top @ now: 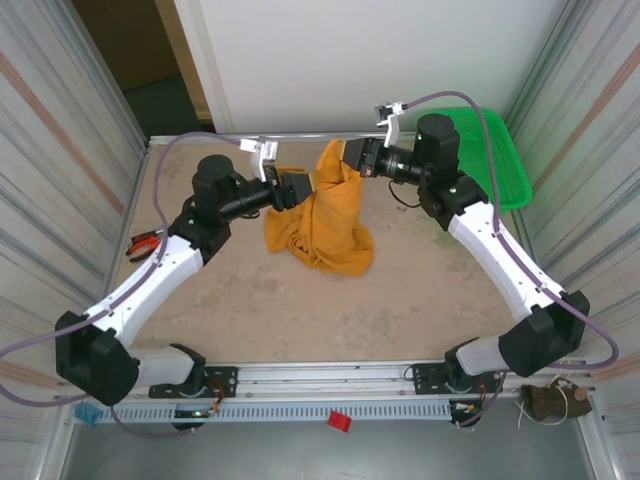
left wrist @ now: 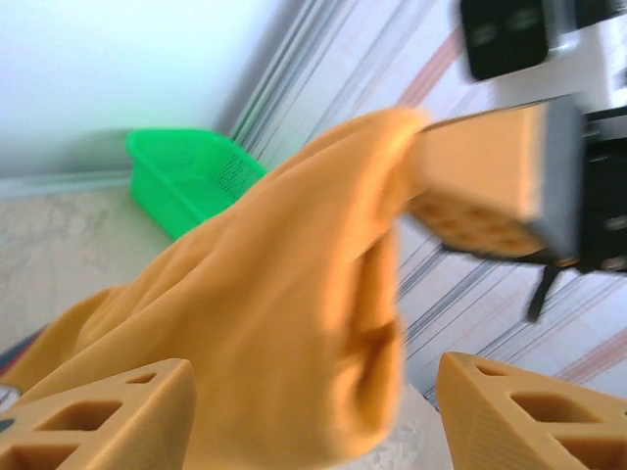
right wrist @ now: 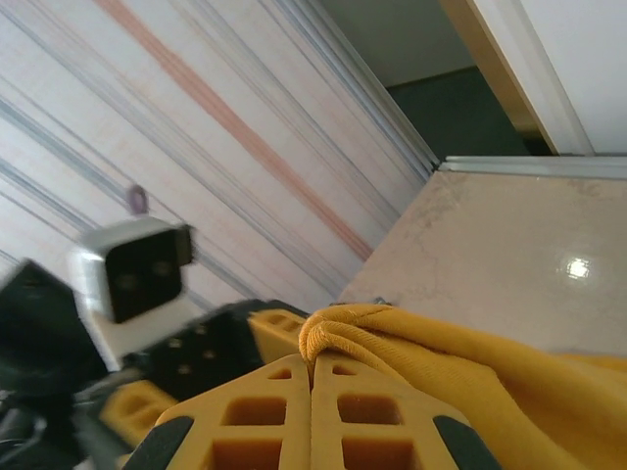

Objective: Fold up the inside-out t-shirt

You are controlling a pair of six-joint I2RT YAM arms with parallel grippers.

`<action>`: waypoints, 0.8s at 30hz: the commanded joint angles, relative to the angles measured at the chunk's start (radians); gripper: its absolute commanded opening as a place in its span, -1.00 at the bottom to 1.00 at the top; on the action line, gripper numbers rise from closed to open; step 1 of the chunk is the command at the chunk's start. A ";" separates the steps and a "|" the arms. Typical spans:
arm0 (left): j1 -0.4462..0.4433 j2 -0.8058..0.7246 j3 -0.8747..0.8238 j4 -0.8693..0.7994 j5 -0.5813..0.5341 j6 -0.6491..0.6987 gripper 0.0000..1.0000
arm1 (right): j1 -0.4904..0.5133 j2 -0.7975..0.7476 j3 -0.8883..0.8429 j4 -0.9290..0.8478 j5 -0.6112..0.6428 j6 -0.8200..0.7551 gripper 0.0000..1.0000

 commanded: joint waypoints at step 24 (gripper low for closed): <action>0.003 0.222 0.269 -0.088 0.142 -0.017 -1.00 | -0.098 0.074 -0.112 -0.017 0.070 -0.051 0.45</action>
